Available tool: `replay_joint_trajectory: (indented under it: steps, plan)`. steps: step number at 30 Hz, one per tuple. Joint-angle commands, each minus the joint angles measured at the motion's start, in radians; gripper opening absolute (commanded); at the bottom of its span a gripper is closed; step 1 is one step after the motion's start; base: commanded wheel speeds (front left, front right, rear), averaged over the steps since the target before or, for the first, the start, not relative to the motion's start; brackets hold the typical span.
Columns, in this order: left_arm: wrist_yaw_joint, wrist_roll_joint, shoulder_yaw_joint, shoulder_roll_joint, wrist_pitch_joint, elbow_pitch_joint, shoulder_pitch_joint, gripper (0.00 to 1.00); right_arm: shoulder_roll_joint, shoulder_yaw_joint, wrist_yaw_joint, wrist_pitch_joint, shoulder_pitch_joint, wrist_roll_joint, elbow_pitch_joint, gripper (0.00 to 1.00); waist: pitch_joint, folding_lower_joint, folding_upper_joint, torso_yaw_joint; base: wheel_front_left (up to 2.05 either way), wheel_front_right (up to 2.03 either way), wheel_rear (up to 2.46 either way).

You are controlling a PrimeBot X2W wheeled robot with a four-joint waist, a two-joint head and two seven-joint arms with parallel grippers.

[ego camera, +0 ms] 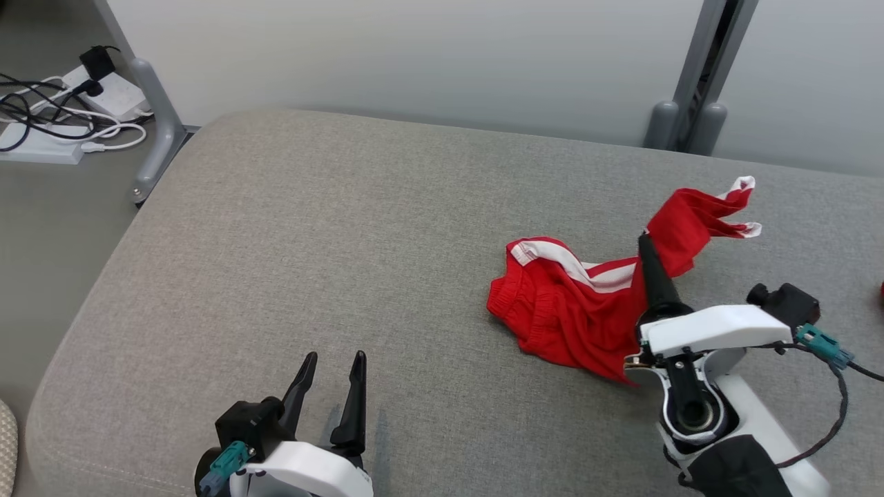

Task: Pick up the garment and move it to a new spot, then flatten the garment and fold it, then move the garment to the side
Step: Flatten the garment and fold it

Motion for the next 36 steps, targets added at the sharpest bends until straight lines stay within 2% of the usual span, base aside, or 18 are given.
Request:
replay_joint_trajectory:
  steps: [1,6,12,24,25,26,30,36]
  plan:
    - [0.005,-0.005,0.0,0.005,-0.004,0.002,-0.005,1.0,-0.006,0.036,0.0,-0.005,0.015,-0.026,-0.019,0.0,0.003,0.0,0.0,0.018,0.0,0.0,0.0]
    - [0.006,-0.007,0.001,0.005,-0.004,0.007,-0.002,1.0,-0.006,0.09,0.0,-0.005,0.016,-0.065,-0.007,0.0,0.007,0.0,0.0,0.036,0.0,0.0,0.0]
    - [0.011,-0.015,-0.005,0.005,-0.004,0.007,-0.016,1.0,-0.006,0.185,0.0,0.0,-0.036,-0.114,0.084,0.0,0.019,0.0,0.0,0.053,0.0,0.0,0.0]
    - [0.019,-0.037,-0.025,0.005,-0.004,0.007,-0.023,1.0,-0.006,0.341,0.0,0.01,-0.107,-0.118,0.216,0.0,0.031,0.0,0.0,0.079,0.0,0.0,0.0]
    - [0.02,-0.037,-0.026,0.005,-0.004,0.008,-0.024,1.0,-0.006,0.354,0.0,0.008,-0.112,-0.119,0.224,0.16,0.031,0.0,0.0,0.081,0.0,0.0,0.0]
    - [0.019,-0.038,-0.027,0.005,-0.004,0.009,-0.024,1.0,-0.006,0.359,0.0,0.012,-0.109,-0.097,0.227,1.0,0.031,0.0,0.0,0.083,0.0,0.0,0.0]
    - [0.02,-0.04,-0.025,0.005,-0.004,0.011,-0.025,1.0,-0.005,0.4,0.0,0.01,-0.12,-0.075,0.237,1.0,0.029,0.0,0.0,0.087,0.0,0.0,0.0]
    - [0.02,-0.039,-0.023,0.005,-0.004,0.011,-0.023,1.0,-0.006,0.468,0.0,0.002,-0.137,-0.105,0.248,1.0,0.031,0.0,0.0,0.085,0.0,0.0,0.0]
